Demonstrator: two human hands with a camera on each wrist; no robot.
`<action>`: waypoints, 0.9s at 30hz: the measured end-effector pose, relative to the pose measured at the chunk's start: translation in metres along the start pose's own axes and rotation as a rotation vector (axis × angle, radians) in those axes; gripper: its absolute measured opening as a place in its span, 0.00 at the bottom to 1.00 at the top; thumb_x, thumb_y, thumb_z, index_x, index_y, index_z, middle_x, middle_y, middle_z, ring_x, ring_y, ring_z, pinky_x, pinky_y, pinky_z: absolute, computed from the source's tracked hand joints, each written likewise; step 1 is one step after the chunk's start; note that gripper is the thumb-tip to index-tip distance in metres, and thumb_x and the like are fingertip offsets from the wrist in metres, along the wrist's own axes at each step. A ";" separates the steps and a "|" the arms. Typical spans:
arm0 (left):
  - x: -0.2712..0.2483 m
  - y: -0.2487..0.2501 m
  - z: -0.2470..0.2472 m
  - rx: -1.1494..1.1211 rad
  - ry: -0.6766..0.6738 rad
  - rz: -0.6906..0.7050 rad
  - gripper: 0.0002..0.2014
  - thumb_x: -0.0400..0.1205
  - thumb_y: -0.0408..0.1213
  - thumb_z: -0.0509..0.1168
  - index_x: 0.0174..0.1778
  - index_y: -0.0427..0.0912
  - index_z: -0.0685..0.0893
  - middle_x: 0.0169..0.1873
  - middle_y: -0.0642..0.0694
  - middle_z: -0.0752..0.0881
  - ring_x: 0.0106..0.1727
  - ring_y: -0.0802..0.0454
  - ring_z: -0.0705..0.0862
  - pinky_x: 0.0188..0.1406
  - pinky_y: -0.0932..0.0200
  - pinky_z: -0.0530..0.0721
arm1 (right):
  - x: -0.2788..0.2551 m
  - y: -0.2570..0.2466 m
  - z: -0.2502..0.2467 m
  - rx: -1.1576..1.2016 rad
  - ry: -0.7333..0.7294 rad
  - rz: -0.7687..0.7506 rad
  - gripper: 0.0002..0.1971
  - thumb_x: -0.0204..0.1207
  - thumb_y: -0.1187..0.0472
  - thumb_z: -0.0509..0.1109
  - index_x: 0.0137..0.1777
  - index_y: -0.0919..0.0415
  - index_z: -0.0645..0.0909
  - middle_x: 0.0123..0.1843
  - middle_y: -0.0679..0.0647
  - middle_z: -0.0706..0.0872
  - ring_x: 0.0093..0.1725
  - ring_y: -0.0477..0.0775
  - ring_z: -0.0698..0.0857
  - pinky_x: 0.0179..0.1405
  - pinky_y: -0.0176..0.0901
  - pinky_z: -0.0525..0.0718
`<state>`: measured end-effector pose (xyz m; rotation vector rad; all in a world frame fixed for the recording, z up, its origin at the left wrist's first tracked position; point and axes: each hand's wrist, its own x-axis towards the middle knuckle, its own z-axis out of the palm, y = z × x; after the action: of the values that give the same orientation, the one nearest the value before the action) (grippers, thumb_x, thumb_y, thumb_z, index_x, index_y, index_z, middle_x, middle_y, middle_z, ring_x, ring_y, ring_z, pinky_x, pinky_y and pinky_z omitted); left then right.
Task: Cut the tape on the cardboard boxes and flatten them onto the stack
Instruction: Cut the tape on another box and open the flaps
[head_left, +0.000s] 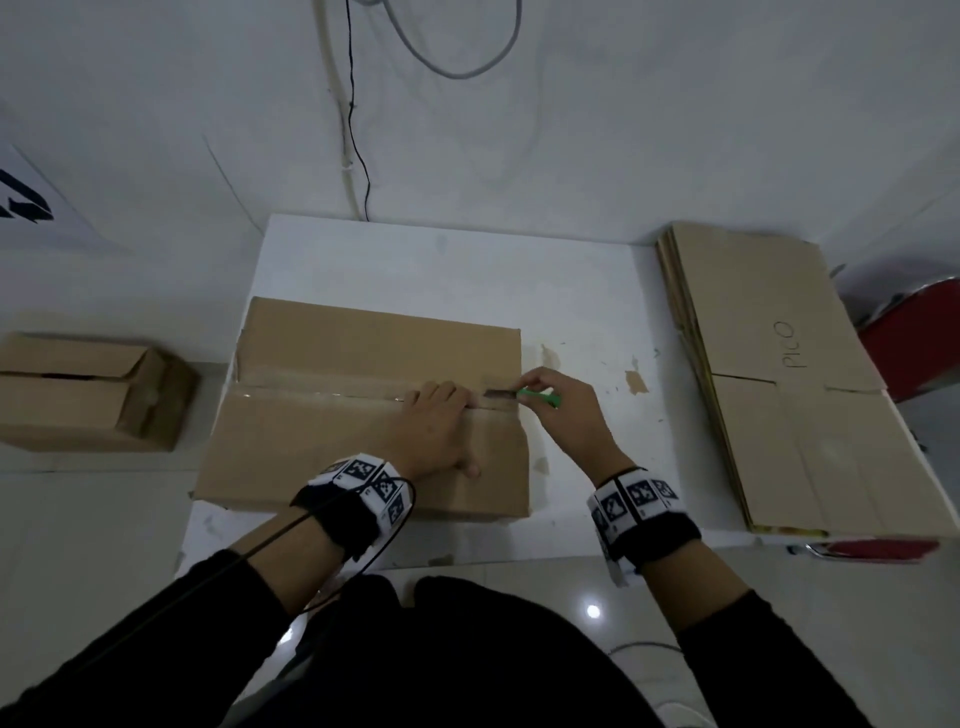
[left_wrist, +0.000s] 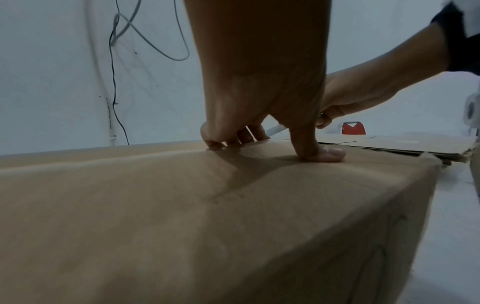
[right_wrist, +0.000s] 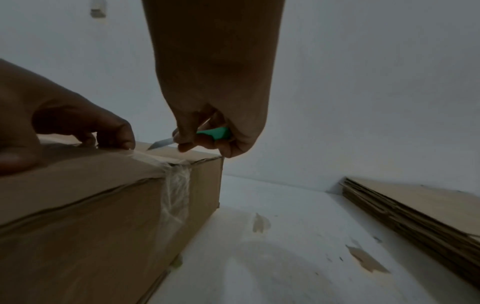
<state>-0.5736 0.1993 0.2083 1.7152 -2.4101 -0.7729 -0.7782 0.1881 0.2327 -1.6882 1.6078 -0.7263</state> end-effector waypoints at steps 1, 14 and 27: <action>-0.001 0.000 0.001 -0.003 0.004 0.001 0.42 0.59 0.57 0.80 0.67 0.48 0.73 0.61 0.50 0.74 0.64 0.48 0.69 0.62 0.53 0.63 | 0.004 -0.003 0.001 -0.025 -0.050 -0.024 0.07 0.77 0.68 0.72 0.45 0.55 0.88 0.43 0.38 0.87 0.48 0.37 0.83 0.46 0.22 0.77; -0.008 0.000 0.005 -0.029 0.018 0.031 0.41 0.61 0.56 0.79 0.68 0.50 0.72 0.62 0.52 0.73 0.64 0.48 0.70 0.64 0.51 0.65 | 0.021 0.013 -0.024 -0.076 -0.240 0.069 0.11 0.71 0.74 0.72 0.41 0.59 0.90 0.37 0.55 0.89 0.37 0.35 0.83 0.39 0.24 0.76; -0.007 -0.001 0.001 -0.028 -0.028 0.046 0.40 0.64 0.53 0.79 0.69 0.49 0.70 0.64 0.51 0.73 0.65 0.47 0.70 0.62 0.50 0.66 | 0.000 0.037 -0.017 0.011 -0.130 0.109 0.05 0.75 0.68 0.75 0.43 0.57 0.89 0.37 0.50 0.91 0.44 0.49 0.89 0.46 0.53 0.86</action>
<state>-0.5710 0.2057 0.2083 1.6433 -2.4356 -0.8253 -0.8140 0.1859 0.2136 -1.5932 1.5879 -0.5584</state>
